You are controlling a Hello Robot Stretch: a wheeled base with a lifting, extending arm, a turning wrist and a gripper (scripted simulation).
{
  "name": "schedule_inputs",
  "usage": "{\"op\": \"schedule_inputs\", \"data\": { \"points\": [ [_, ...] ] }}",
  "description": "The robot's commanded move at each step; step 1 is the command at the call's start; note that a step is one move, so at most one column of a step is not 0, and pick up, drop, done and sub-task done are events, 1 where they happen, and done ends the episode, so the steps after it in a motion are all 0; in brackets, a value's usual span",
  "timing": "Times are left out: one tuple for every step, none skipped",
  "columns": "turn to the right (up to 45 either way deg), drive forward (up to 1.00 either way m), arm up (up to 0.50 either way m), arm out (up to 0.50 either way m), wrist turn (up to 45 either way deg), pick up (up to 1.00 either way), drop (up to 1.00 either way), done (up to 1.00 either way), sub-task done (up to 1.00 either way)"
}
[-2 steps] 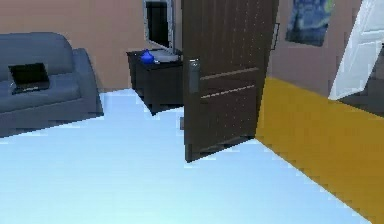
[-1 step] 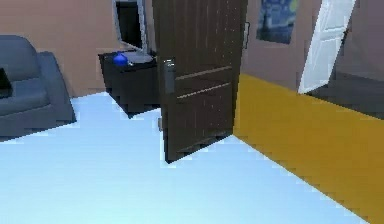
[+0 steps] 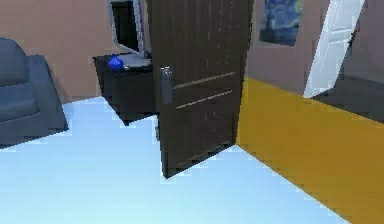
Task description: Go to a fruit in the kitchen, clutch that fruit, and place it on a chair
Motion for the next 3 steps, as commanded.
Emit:
{"op": "schedule_inputs", "data": {
  "points": [
    [45.0,0.00,0.00,0.00,0.0,0.00,0.00,0.00,0.00],
    [24.0,0.00,0.00,0.00,0.0,0.00,0.00,0.00,0.00],
    [0.0,0.30,0.00,0.00,0.0,0.00,0.00,0.00,0.00]
  ]
}}
